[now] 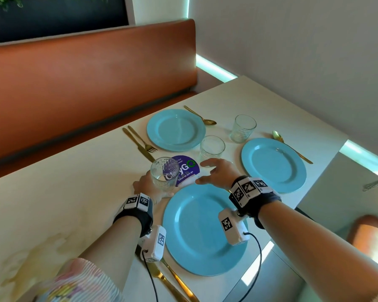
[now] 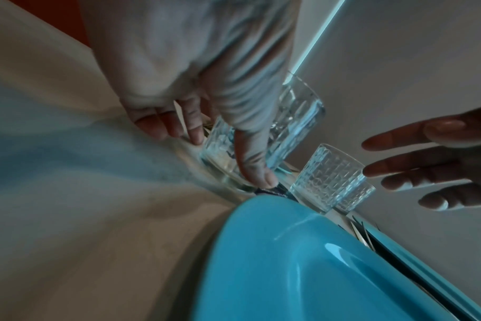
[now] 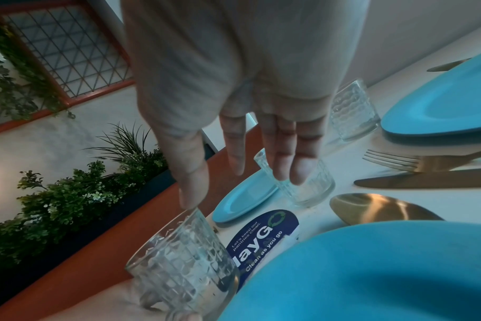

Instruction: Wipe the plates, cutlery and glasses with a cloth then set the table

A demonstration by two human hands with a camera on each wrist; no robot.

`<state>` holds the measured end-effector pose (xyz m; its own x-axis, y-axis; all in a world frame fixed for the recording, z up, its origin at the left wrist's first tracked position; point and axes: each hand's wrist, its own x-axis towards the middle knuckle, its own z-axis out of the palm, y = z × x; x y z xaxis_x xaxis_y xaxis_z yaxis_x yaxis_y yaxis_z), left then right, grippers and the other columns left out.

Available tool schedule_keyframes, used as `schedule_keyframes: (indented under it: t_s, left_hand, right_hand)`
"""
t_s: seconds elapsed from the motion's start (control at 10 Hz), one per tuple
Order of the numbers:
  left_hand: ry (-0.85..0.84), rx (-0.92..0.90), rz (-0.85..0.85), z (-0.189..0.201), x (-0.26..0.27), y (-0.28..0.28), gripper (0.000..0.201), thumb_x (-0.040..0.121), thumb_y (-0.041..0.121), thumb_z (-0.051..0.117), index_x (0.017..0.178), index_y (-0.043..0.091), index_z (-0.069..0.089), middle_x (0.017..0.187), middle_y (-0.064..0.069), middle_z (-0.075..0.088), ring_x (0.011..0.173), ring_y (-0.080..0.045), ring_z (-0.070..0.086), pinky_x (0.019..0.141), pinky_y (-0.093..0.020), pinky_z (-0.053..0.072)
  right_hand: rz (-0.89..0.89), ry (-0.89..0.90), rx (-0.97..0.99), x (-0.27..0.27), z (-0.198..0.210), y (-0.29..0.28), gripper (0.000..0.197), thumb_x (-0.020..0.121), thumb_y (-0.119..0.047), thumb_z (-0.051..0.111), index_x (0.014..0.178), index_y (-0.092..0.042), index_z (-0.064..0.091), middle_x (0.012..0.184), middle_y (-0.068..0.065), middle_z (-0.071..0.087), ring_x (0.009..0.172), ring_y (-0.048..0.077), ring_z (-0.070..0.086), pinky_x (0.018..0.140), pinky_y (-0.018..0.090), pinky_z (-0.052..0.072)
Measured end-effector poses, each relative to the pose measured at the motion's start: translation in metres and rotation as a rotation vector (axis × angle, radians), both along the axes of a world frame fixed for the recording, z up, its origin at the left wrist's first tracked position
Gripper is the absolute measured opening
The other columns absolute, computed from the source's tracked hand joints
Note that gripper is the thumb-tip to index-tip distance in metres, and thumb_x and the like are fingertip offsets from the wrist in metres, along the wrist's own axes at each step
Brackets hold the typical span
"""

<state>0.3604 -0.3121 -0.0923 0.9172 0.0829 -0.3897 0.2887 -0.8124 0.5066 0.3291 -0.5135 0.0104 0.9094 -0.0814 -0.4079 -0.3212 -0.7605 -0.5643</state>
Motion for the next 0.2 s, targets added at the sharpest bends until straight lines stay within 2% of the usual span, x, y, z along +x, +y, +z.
schedule_keyframes:
  t_s: [0.2]
  left_hand:
    - [0.059,0.104,0.081,-0.0032,-0.0020,-0.0018,0.101,0.041,0.057,0.087,0.120,0.009,0.048,0.122,-0.014,0.057,0.117,-0.033,0.049,0.100,-0.040,0.036]
  right_hand:
    - [-0.047,0.000,0.024,-0.0145,-0.0056,-0.0050,0.057,0.071,-0.030,0.079,0.123,-0.023,0.057,0.132,0.004,0.053,0.117,0.020,0.054,0.103,0.035,0.044]
